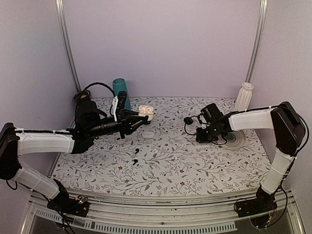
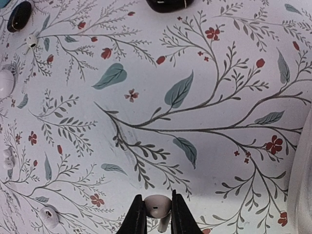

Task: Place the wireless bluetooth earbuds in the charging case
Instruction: Pick up the right earbud from the center of the board.

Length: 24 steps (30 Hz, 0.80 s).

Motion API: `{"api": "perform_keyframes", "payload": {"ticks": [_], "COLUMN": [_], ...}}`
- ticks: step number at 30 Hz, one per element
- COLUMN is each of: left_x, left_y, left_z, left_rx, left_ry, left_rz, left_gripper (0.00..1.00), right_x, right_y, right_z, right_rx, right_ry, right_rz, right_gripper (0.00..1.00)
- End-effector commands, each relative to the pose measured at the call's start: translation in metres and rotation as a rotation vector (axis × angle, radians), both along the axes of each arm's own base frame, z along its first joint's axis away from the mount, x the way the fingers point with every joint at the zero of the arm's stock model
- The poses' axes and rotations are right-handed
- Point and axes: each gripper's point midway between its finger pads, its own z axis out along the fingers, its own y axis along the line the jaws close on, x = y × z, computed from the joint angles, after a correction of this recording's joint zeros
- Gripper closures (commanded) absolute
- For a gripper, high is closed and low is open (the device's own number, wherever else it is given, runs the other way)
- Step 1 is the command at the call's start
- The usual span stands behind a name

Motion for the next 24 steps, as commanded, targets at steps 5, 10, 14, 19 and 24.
{"api": "perform_keyframes", "payload": {"ticks": [5, 10, 14, 19, 24], "left_x": [0.017, 0.027, 0.035, 0.043, 0.051], "left_y": [-0.008, -0.010, -0.011, -0.017, -0.024], "left_z": [-0.001, -0.007, -0.011, -0.018, -0.017], "left_rx": [-0.056, -0.073, -0.082, -0.102, -0.137], "left_ry": [-0.026, -0.019, -0.026, -0.048, -0.085], "left_rz": [0.080, 0.118, 0.148, 0.176, 0.184], "left_gripper": [1.00, 1.00, 1.00, 1.00, 1.00], "right_x": [0.007, 0.010, 0.012, 0.011, 0.007], "right_y": [0.019, 0.028, 0.033, 0.041, 0.056], "right_z": [0.045, 0.070, 0.088, 0.116, 0.160], "right_rx": [0.108, 0.162, 0.198, 0.243, 0.305], "right_ry": [-0.139, -0.199, -0.238, -0.294, -0.385], "right_rz": [-0.012, -0.014, -0.015, -0.013, 0.002], "right_gripper": [0.91, 0.91, 0.90, 0.90, 0.90]}}
